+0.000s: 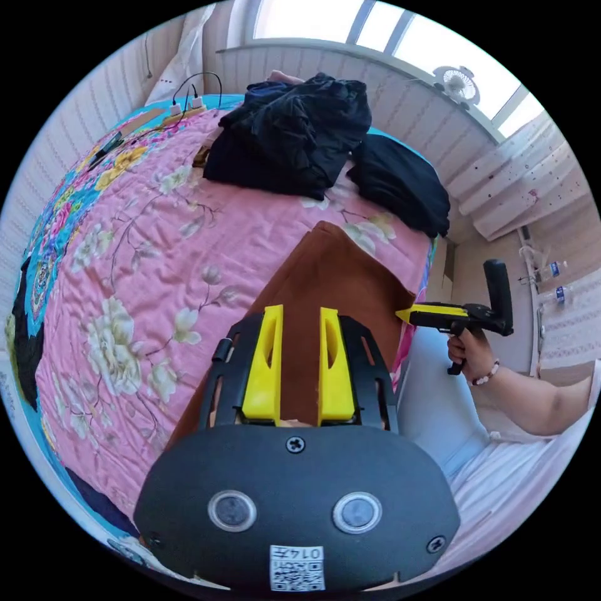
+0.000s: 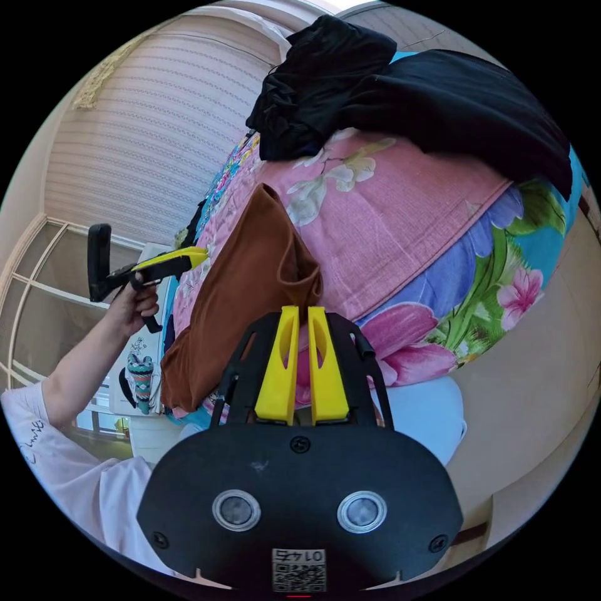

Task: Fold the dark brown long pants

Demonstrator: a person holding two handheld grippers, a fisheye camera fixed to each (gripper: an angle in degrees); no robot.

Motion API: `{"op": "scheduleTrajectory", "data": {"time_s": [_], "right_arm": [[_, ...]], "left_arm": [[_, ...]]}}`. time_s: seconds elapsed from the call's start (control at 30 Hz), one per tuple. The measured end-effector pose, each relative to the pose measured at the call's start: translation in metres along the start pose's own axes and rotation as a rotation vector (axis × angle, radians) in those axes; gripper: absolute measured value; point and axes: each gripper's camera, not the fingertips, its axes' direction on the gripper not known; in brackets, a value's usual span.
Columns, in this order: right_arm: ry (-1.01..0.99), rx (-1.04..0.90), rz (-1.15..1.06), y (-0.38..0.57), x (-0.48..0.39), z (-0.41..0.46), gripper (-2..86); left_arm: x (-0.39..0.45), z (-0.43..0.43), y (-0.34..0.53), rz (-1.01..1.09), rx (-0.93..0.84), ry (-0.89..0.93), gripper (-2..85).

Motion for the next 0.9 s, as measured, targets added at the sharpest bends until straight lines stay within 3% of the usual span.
{"op": "scheduleTrajectory", "data": {"time_s": [0.17,0.3,0.47,0.63,0.77,0.9], "right_arm": [[0.057,0.038,-0.017,0.006,0.002,0.000,1.5],[0.019,0.038,-0.002,0.006,0.010,0.000,1.4],[0.050,0.036,-0.031,0.007,0.003,0.002,1.2],[0.034,0.067,-0.009,0.016,-0.006,0.003,1.2],[0.094,0.162,-0.015,0.036,-0.031,-0.006,1.2],[-0.038,0.274,-0.081,0.055,-0.067,-0.029,1.2]], "left_arm": [[0.011,0.010,-0.043,-0.005,0.076,-0.006,13.5],[0.018,0.055,-0.060,0.055,-0.137,-0.145,15.4],[0.022,0.052,-0.042,0.026,-0.048,-0.122,12.2],[0.037,0.040,-0.012,0.155,-0.010,-0.234,2.6],[0.030,0.014,0.014,0.132,0.045,-0.175,0.7],[0.017,-0.031,0.057,0.127,0.165,-0.153,0.0]]}}
